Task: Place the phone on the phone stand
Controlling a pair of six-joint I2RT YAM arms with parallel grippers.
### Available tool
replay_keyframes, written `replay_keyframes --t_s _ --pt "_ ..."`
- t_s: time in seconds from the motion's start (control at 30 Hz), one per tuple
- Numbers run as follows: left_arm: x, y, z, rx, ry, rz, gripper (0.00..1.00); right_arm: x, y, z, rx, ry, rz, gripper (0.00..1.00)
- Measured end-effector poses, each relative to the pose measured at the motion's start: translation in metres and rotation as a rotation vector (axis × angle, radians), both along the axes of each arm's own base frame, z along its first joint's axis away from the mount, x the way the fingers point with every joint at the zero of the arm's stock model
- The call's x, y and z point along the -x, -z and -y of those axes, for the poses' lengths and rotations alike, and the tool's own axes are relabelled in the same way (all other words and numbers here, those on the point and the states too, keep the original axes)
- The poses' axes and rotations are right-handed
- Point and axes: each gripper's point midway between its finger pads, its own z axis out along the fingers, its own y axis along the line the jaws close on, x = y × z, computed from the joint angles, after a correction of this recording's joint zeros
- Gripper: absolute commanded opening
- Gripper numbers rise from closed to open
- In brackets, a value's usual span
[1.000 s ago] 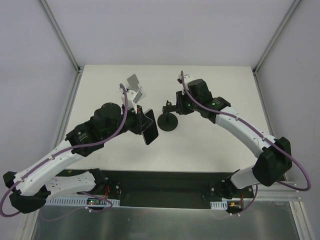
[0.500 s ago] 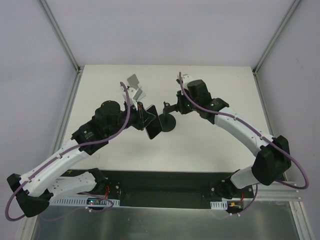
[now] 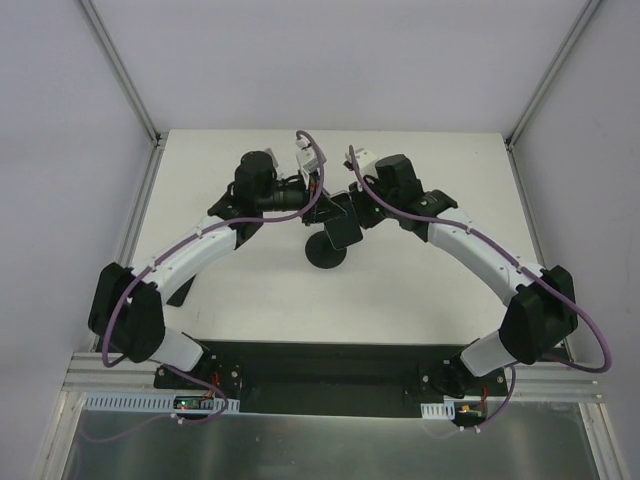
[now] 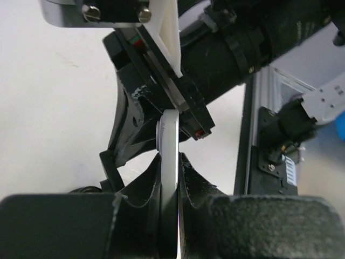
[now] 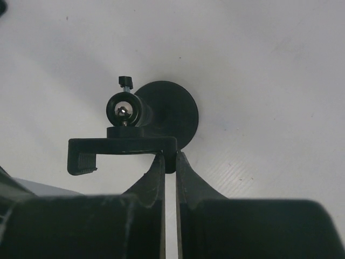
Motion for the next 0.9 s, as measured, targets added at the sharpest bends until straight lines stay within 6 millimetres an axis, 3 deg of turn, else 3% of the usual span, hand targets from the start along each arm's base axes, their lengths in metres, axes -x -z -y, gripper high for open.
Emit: replay_keyframes --t_s 0.23,0.57,0.9 --pt "0.001 0.005 0.014 0.065 0.232 -0.014 0.0 -0.001 0.002 0.008 -0.005 -0.024 -0.028 0.01" --pt "0.019 0.007 0.018 0.074 0.369 0.087 0.0 0.011 0.002 0.0 -0.052 -0.127 -0.091 0.01" --pt "0.034 0.007 0.015 0.042 0.439 0.177 0.0 0.007 0.002 -0.005 -0.082 -0.173 -0.145 0.01"
